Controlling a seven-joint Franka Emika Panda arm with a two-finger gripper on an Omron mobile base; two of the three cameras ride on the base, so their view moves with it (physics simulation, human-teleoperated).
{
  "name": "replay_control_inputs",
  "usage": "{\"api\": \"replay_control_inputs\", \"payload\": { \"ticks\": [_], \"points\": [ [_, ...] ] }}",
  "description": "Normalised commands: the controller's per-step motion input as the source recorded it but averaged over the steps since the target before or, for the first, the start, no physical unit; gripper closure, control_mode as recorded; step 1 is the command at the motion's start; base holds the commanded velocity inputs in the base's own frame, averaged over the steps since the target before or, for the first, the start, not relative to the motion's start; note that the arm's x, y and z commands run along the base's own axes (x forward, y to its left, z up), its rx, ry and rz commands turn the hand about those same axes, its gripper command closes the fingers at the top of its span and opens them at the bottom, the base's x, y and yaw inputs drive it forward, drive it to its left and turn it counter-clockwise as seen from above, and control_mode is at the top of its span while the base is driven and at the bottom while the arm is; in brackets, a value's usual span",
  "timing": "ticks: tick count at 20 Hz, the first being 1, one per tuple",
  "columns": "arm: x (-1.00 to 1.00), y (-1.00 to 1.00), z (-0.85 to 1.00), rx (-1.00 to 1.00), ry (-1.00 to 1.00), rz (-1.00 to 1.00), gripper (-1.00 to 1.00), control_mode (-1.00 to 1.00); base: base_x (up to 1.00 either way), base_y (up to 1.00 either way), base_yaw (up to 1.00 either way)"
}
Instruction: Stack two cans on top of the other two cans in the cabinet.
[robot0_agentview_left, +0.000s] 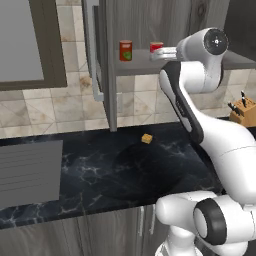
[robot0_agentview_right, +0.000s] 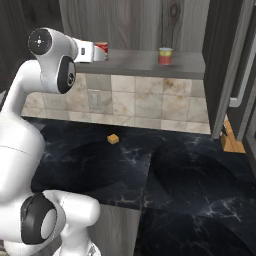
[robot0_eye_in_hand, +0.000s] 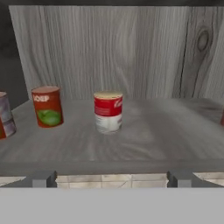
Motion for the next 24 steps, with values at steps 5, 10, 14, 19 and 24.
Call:
{"api": "replay_control_inputs", "payload": {
  "ticks": [5,10,14,19,24],
  "points": [
    [0.3,0.0,-0.06,0.0,0.0,0.0,-1.0,-1.0,0.0,0.0,0.0],
    [0.34,0.0,-0.03,0.0,0.0,0.0,-1.0,-1.0,0.0,0.0,0.0],
    [0.39,0.0,-0.02,0.0,0.03,0.0,-1.0,-1.0,0.0,0.0,0.0],
    [0.31,0.0,0.0,0.0,0.0,0.0,-1.0,-1.0,0.0,0.0,0.0],
    [0.23,0.01,-0.05,0.0,0.02,0.0,-1.0,-1.0,0.0,0.0,0.0]
  ]
}}
